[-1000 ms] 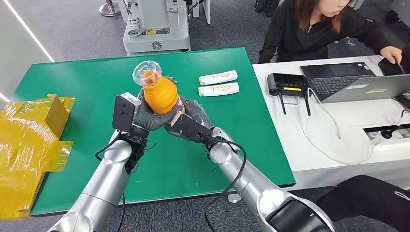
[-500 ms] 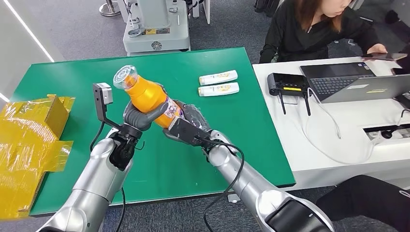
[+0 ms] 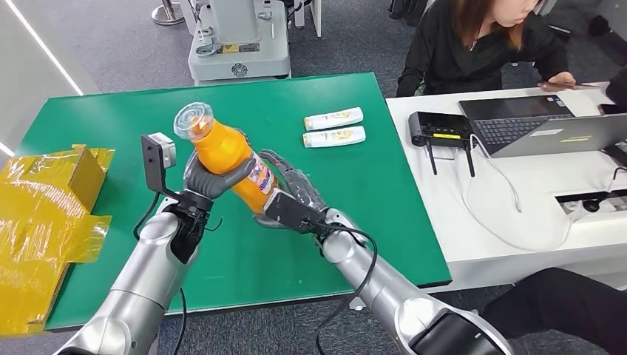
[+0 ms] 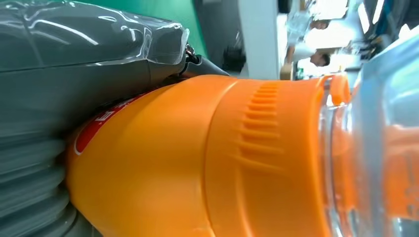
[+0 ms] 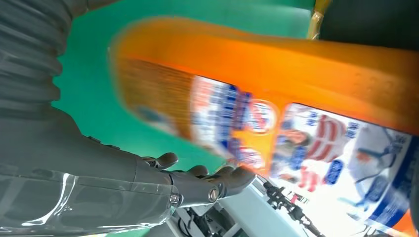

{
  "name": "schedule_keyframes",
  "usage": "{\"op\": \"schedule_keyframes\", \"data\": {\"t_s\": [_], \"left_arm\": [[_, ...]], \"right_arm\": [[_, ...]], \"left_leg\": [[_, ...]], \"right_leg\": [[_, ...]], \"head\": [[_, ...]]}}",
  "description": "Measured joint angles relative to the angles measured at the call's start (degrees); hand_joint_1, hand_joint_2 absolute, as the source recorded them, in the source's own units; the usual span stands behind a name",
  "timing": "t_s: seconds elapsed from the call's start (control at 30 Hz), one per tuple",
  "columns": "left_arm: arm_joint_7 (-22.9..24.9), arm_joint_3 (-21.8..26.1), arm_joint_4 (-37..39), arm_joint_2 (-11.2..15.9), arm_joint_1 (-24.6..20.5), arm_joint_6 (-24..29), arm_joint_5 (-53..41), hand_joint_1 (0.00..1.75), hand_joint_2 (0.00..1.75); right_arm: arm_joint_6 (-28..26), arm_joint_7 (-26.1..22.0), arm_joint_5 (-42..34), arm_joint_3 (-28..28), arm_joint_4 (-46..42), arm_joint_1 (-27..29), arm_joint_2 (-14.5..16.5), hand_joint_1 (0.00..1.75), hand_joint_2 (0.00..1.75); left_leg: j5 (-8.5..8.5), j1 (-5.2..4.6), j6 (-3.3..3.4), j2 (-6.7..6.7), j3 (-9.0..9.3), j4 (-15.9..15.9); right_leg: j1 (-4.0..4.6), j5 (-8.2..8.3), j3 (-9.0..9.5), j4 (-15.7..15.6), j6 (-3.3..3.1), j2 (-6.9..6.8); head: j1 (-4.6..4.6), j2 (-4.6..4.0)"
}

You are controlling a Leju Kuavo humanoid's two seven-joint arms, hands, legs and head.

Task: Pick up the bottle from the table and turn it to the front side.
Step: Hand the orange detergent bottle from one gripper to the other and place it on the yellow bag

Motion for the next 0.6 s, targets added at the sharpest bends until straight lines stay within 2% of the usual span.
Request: {"op": "schedule_keyframes", "data": {"t_s": [0.13,0.23,0.33,0.47,0.6], "left_arm": [[-4.25,0.00,-1.61,2.02,0.05,5.89,-9.34,1.75,1.75],[-5.88,0.00,-3.96,4.55,0.44,9.20,-15.16,1.75,1.75],[-6.54,0.02,-6.89,7.80,1.32,13.54,-21.66,1.75,1.75],[-7.07,0.01,-10.16,12.57,1.77,22.73,-33.47,1.75,1.75],[-7.68,0.00,-12.66,18.13,1.53,27.44,-38.09,1.75,1.75]], "right_arm": [[0.29,-1.28,-2.40,-0.02,-3.31,4.28,-1.67,0.00,1.75],[0.65,-2.05,-5.44,-0.42,-8.89,10.03,-3.43,0.00,1.75],[-0.27,-1.95,-7.15,-0.94,-16.36,17.04,-5.19,0.00,1.75],[-1.94,-1.37,-8.16,-1.19,-25.42,24.73,-7.13,0.00,1.75],[-3.68,-1.41,-9.19,-1.35,-33.18,30.55,-8.70,0.00,1.75]], "left_leg": [[0.00,0.01,0.00,0.00,0.00,0.00],[-0.02,0.02,-0.01,-0.01,-0.01,-0.01],[-0.05,0.03,-0.05,0.00,-0.02,-0.03],[-0.06,0.05,-0.06,0.03,-0.04,-0.04],[-0.05,0.08,-0.07,0.04,-0.04,-0.05]], "right_leg": [[0.01,0.00,0.00,0.00,0.00,0.00],[0.02,-0.02,0.00,0.00,-0.01,-0.01],[0.03,-0.06,-0.02,0.00,-0.05,0.00],[0.06,-0.10,-0.06,0.00,-0.12,0.03],[0.08,-0.10,-0.07,0.01,-0.13,0.05]], "head": [[0.01,0.00],[0.00,0.00],[0.00,0.00],[0.01,0.00],[0.00,0.00]]}}
